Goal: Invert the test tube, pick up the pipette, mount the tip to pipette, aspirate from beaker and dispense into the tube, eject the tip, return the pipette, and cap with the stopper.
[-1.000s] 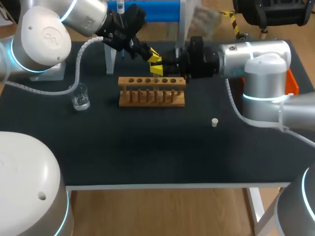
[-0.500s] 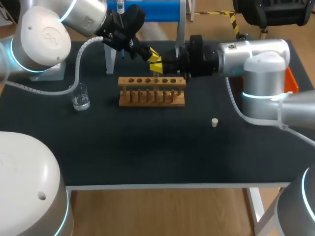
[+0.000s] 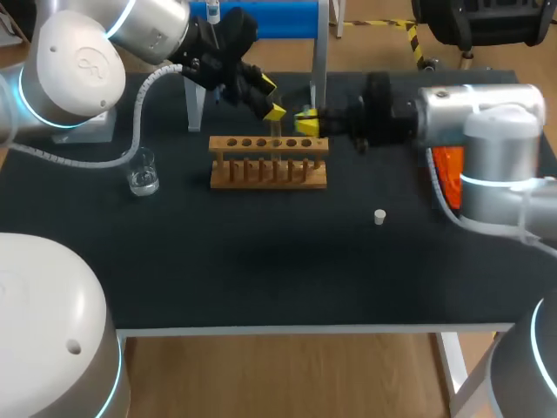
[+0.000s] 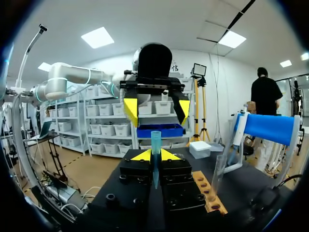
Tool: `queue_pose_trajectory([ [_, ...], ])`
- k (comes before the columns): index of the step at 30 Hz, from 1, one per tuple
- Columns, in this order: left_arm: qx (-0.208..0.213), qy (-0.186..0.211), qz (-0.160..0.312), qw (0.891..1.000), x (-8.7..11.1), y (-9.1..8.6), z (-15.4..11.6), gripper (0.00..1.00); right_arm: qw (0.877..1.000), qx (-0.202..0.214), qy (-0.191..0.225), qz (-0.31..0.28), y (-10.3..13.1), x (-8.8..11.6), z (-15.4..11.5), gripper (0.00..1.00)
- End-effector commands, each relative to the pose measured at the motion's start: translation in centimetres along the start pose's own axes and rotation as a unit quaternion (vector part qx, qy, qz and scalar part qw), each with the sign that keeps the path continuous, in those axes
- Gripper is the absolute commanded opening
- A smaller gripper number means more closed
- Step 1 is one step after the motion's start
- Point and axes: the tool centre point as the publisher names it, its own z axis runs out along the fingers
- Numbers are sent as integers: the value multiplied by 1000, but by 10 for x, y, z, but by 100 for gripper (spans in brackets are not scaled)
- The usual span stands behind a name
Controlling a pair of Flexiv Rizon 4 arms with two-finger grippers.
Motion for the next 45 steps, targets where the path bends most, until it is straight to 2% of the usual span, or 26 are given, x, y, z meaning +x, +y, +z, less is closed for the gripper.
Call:
queue_pose_trajectory([
  [1, -2, 0, -1, 1000, 0, -1, 0, 100, 1000, 5, -19, -1, 5, 37, -74, 0],
  [9, -2, 0, -1, 1000, 0, -1, 0, 100, 999, 5, -36, -10, 1, 64, -142, 0],
  [16, -2, 0, -1, 1000, 0, -1, 0, 100, 999, -3, -35, -12, -13, 77, -171, 0],
  [27, -2, 0, -1, 1000, 0, -1, 0, 100, 999, 15, -30, -15, -40, 84, -185, 0],
  [45, -2, 0, -1, 1000, 0, -1, 0, 100, 999, 30, -31, -24, -45, 91, -183, 0],
])
